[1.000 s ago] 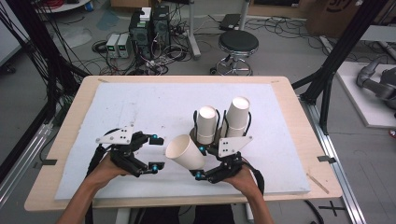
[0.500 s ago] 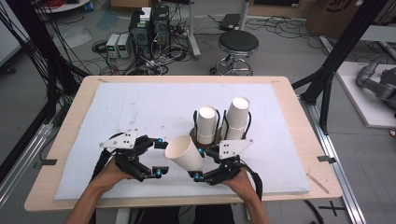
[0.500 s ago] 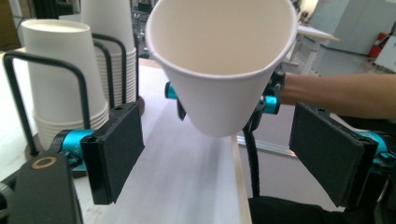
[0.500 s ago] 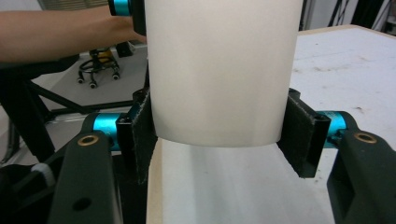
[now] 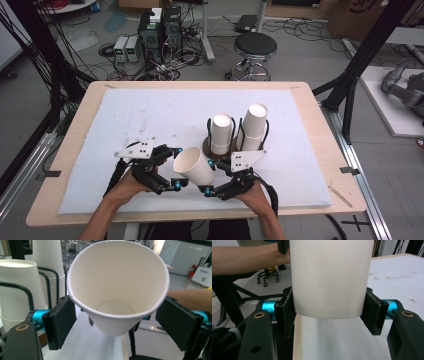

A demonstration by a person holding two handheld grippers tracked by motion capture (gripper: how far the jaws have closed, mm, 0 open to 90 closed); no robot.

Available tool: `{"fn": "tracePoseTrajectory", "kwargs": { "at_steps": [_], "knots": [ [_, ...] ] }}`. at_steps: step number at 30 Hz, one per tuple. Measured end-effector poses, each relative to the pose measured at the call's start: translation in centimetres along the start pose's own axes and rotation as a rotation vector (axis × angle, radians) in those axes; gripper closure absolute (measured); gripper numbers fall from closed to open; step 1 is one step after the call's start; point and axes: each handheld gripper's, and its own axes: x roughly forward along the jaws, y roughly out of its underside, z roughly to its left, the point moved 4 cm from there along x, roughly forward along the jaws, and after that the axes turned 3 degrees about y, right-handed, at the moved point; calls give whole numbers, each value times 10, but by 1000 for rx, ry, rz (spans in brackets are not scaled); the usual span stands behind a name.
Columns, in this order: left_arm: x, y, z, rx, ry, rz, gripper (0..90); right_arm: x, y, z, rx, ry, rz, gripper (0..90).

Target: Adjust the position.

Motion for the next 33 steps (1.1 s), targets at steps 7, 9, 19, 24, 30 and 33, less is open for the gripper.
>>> {"fn": "tracePoseTrajectory", "kwargs": {
  "at_steps": [7, 9, 19, 24, 30, 33],
  "knots": [
    [11, -5, 0, 1, 16, -17, 161, 5, 0, 1, -10, -10, 4, 367],
    [12, -6, -1, 2, 18, -18, 161, 5, -1, 1, -13, -14, -1, 367],
    [17, -6, -1, -1, 49, -26, 212, 7, -1, 3, -19, -26, 4, 367],
    [16, -7, -1, 16, 55, -31, 272, 9, -2, 3, -29, -27, 0, 368],
    [16, -7, -1, 23, 48, -31, 305, 8, -1, 3, -24, -31, 6, 370],
    [16, -7, -1, 24, 48, -31, 306, 8, -1, 3, -25, -31, 7, 369]
  ]
}}
